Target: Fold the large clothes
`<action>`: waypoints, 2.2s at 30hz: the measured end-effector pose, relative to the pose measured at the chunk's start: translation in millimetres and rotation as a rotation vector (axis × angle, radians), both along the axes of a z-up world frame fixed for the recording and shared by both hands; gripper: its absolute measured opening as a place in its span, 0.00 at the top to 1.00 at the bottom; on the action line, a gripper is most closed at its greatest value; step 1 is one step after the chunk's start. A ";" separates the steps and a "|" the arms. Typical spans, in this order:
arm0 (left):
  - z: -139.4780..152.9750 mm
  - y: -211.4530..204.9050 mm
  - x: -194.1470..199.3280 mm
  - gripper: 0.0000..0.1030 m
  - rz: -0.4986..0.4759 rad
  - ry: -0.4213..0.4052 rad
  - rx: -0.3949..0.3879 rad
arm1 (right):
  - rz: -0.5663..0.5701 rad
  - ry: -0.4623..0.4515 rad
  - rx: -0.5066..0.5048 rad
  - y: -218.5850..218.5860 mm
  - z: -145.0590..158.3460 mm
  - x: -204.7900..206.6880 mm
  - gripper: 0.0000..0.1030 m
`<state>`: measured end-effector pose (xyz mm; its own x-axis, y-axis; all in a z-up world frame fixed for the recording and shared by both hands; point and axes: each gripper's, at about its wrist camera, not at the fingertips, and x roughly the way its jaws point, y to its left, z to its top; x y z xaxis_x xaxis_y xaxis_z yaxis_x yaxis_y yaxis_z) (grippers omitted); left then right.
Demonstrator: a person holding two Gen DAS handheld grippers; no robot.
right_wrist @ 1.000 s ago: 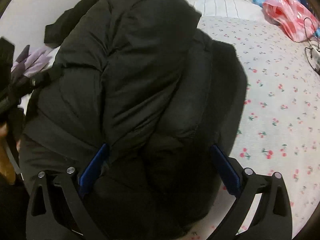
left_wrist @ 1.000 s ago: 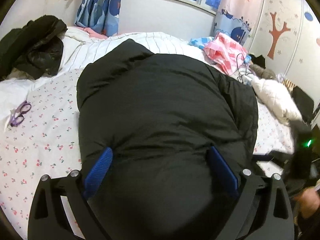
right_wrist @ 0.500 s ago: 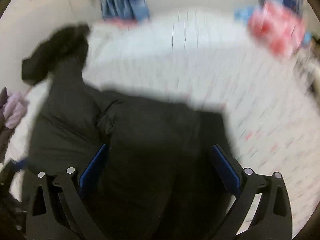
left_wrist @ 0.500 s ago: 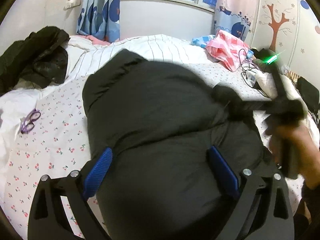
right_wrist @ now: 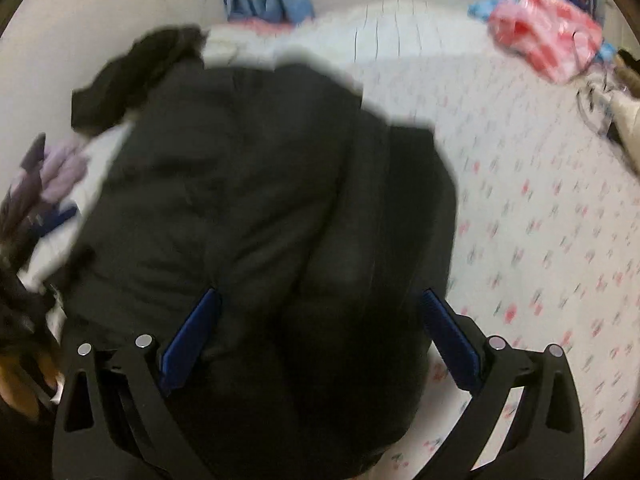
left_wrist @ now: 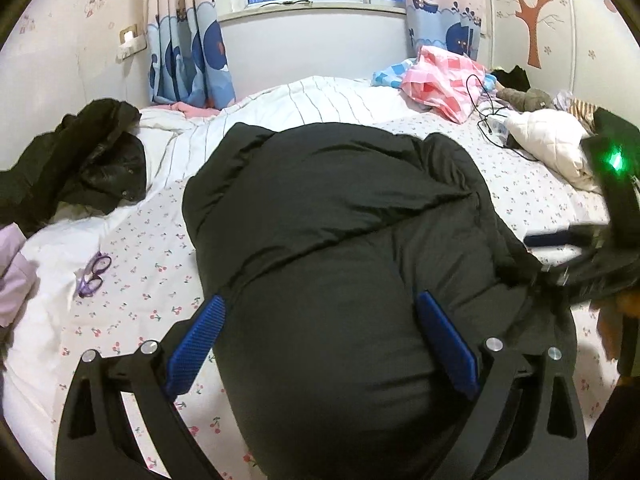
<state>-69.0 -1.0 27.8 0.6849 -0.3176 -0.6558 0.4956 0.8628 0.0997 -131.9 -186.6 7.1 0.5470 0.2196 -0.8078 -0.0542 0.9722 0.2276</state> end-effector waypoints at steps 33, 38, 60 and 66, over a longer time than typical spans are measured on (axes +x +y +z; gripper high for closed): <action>-12.5 91.3 -16.1 0.06 0.028 0.500 -0.538 | 0.064 0.087 0.383 42.7 -17.4 2.5 0.06; -42.8 131.4 -40.4 0.06 0.128 0.573 -0.510 | 0.097 0.097 0.287 41.7 -3.6 -26.6 0.06; -13.9 51.4 -13.8 0.05 0.104 0.308 -0.142 | -0.192 0.011 0.309 51.9 -16.4 21.4 0.06; 4.7 71.0 -62.9 0.05 0.178 0.254 -0.094 | -0.096 -0.100 0.290 38.3 40.4 -33.6 0.06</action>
